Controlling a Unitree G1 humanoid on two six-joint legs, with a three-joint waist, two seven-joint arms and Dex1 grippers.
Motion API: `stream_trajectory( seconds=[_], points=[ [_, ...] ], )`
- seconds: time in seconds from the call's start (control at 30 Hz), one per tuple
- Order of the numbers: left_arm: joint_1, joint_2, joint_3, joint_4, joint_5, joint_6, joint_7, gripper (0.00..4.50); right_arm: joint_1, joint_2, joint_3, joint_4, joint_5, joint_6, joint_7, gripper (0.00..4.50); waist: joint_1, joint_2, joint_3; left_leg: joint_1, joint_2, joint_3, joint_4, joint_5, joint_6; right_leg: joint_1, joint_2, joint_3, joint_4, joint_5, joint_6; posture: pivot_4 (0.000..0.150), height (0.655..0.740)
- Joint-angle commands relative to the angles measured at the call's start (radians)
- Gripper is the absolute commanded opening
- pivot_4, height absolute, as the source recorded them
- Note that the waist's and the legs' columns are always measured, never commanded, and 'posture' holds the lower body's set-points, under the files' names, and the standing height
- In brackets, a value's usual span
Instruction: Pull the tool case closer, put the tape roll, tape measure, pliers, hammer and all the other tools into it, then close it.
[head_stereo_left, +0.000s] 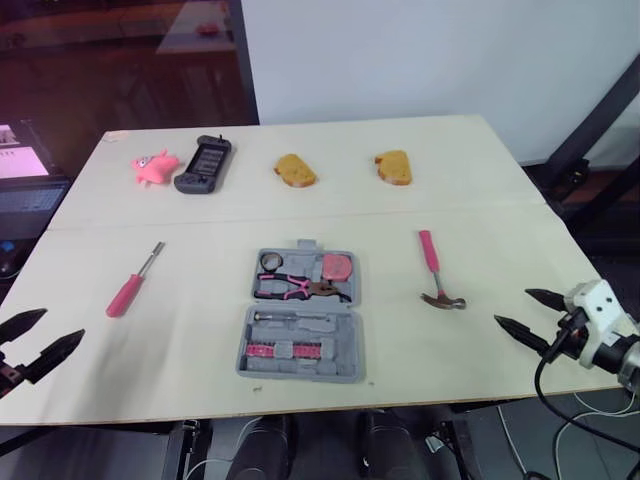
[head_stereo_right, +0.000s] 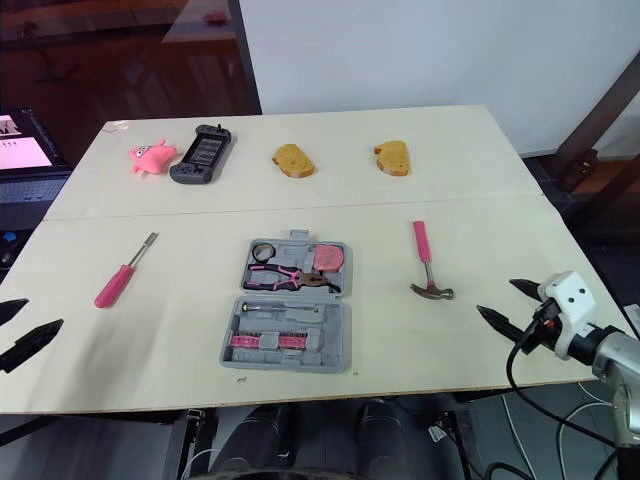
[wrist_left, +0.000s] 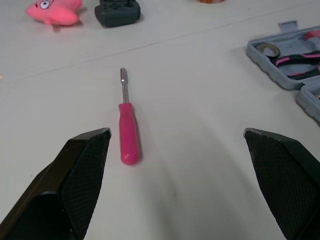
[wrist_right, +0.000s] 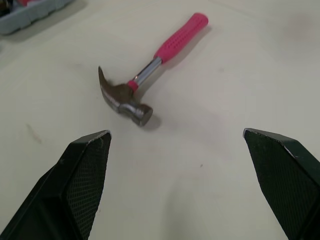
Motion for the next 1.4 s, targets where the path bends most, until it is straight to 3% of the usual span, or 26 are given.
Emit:
stream_trajectory(
  seconds=[0.03,0.2,0.4,0.6,0.8,1.07,1.27,1.4],
  points=[
    [-0.011,0.011,0.012,-0.028,-0.014,-0.006,0.0,4.5,-0.032,-0.033,-0.022,-0.053,0.034,0.029,-0.018,4.46,0.001,0.0,0.0,0.0,0.0,0.0,0.0,0.0,0.0,0.0,0.0,0.0,0.0,0.0,0.0,0.15,0.74],
    [-0.033,0.016,-0.032,-0.088,-0.01,0.016,-0.006,4.5,-0.045,-0.028,-0.007,-0.157,0.08,0.135,-0.039,4.46,0.002,0.0,0.0,0.0,0.0,0.0,0.0,0.0,0.0,0.0,0.0,0.0,0.0,0.0,0.0,0.15,0.74],
    [-0.066,0.036,-0.133,-0.289,-0.05,0.121,-0.034,4.5,-0.049,-0.043,0.006,-0.332,0.143,0.332,-0.086,4.46,0.003,0.0,0.0,-0.001,0.0,-0.001,0.001,0.0,0.0,0.0,0.0,0.0,0.0,0.0,0.0,0.15,0.74],
    [-0.193,0.083,-0.291,-0.44,-0.067,0.225,-0.067,4.5,-0.028,-0.089,0.025,-0.502,0.145,0.594,-0.21,4.46,0.009,0.0,0.0,-0.001,-0.001,-0.001,0.001,0.0,0.0,0.0,0.0,0.0,0.0,0.0,0.0,0.15,0.74],
    [-0.364,0.128,-0.446,-0.521,-0.086,0.328,-0.106,4.5,0.019,-0.081,-0.017,-0.692,0.195,0.737,-0.287,4.46,0.019,0.0,0.0,-0.002,0.0,0.0,0.002,0.0,0.0,-0.001,0.0,0.0,0.0,0.0,0.0,0.15,0.74],
    [-0.577,0.111,-0.599,-0.542,-0.098,0.427,-0.133,4.5,0.157,0.036,-0.098,-0.908,0.197,0.872,-0.472,4.46,0.023,0.0,0.001,-0.001,-0.001,-0.002,0.003,0.0,0.001,0.002,0.001,-0.001,0.0,0.0,0.002,0.15,0.74],
    [-0.61,0.104,-0.624,-0.532,-0.088,0.428,-0.145,4.5,0.166,0.08,-0.134,-0.968,0.28,0.994,-0.52,4.46,0.018,0.0,0.001,-0.001,-0.001,-0.002,0.003,0.0,0.001,0.002,0.001,-0.001,0.0,0.0,0.002,0.15,0.74],
    [-0.589,0.104,-0.612,-0.553,-0.089,0.428,-0.129,4.5,0.032,0.05,-0.092,-0.908,0.296,1.072,-0.564,4.46,0.017,-0.001,0.001,-0.001,-0.001,-0.002,0.003,0.0,0.001,0.002,0.001,-0.001,0.0,-0.001,0.002,0.15,0.74]
  ],
)
